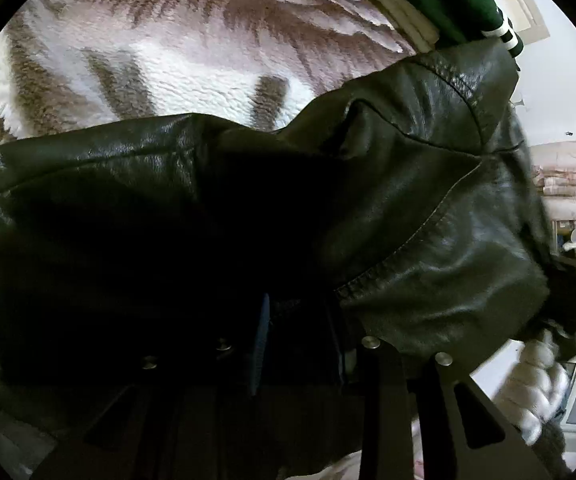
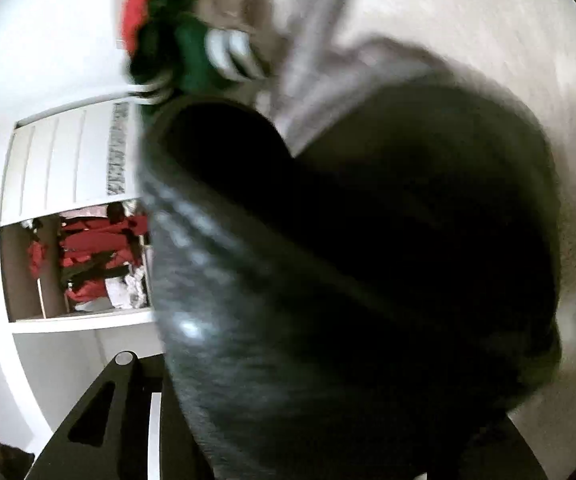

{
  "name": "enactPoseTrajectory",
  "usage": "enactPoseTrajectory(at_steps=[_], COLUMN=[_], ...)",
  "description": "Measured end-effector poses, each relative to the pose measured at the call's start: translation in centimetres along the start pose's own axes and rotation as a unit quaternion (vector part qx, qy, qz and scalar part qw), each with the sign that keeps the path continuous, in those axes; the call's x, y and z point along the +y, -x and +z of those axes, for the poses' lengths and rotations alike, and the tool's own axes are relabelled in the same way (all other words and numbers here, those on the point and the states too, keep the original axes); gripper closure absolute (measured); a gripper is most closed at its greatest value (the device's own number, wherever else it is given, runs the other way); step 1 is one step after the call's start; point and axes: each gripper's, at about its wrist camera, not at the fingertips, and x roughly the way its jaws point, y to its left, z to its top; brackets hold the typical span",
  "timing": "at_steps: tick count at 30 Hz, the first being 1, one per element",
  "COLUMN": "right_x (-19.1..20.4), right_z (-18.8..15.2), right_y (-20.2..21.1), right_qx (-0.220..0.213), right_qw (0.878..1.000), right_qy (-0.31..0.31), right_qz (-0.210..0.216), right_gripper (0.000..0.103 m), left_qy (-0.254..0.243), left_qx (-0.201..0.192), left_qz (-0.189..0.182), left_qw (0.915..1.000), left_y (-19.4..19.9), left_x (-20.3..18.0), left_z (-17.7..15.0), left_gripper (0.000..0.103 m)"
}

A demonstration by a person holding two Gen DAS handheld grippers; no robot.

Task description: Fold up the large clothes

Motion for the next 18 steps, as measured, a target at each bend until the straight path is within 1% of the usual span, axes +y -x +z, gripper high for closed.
enactPoseTrajectory(at_steps=[1,5,7,8,10,11,12,13,14,15,16,17,18], right_x=[1.9,7.0,9.6,11.4,14.0,15.9,17.4,18.4,20.0,21.5,22.7,23.4,24.4], right_z=[-0.5,-2.2,-3.3,-4.1,-5.4,-6.4,-7.3,-7.9,-9.4,-11.0,-12.5,-14.1,-16.2], right_y=[0.0,-1.0,-1.9,-2.5,-3.5,-4.3,-4.9,-5.4,-6.4,-7.7,-8.8,-9.8,-11.5], right_qx=[0.003,0.024,0.038,0.046,0.058,0.064,0.07,0.074,0.083,0.095,0.106,0.118,0.137], right_qw=[1.0,0.997,0.993,0.99,0.983,0.977,0.971,0.967,0.956,0.943,0.932,0.922,0.907], right_qy=[0.022,0.071,0.103,0.127,0.161,0.189,0.211,0.227,0.261,0.295,0.321,0.343,0.372], right_qz=[-0.009,-0.027,-0.038,-0.049,-0.06,-0.073,-0.082,-0.089,-0.105,-0.12,-0.13,-0.136,-0.143], right_gripper=[0.064,0.065,0.065,0.065,0.065,0.065,0.065,0.065,0.065,0.065,0.065,0.065,0.065], left_qy=[0.002,0.016,0.022,0.028,0.041,0.046,0.056,0.064,0.076,0.095,0.109,0.127,0.141], left_qx=[0.0,-0.001,-0.001,-0.001,-0.016,-0.03,-0.052,-0.067,-0.085,-0.107,-0.119,-0.135,-0.151], left_qz=[-0.003,-0.024,-0.029,-0.03,-0.005,0.004,0.009,0.011,0.018,0.033,0.045,0.063,0.088], left_qw=[1.0,0.9996,0.9993,0.9992,0.999,0.9985,0.997,0.9956,0.9933,0.9891,0.9858,0.9808,0.9744], left_y=[0.0,0.0,0.3,0.9,3.1,4.5,7.0,8.6,10.6,13.3,14.9,16.9,18.7], left_x=[0.1,0.6,0.6,0.6,1.0,1.3,2.3,3.1,4.2,6.0,7.4,9.2,10.9], left_z=[0.1,0.2,0.0,-0.2,-1.0,-1.6,-2.8,-3.6,-4.7,-6.3,-7.4,-8.7,-9.9], left_gripper=[0.076,0.077,0.077,0.077,0.077,0.078,0.078,0.077,0.072,0.067,0.052,0.034,0.026])
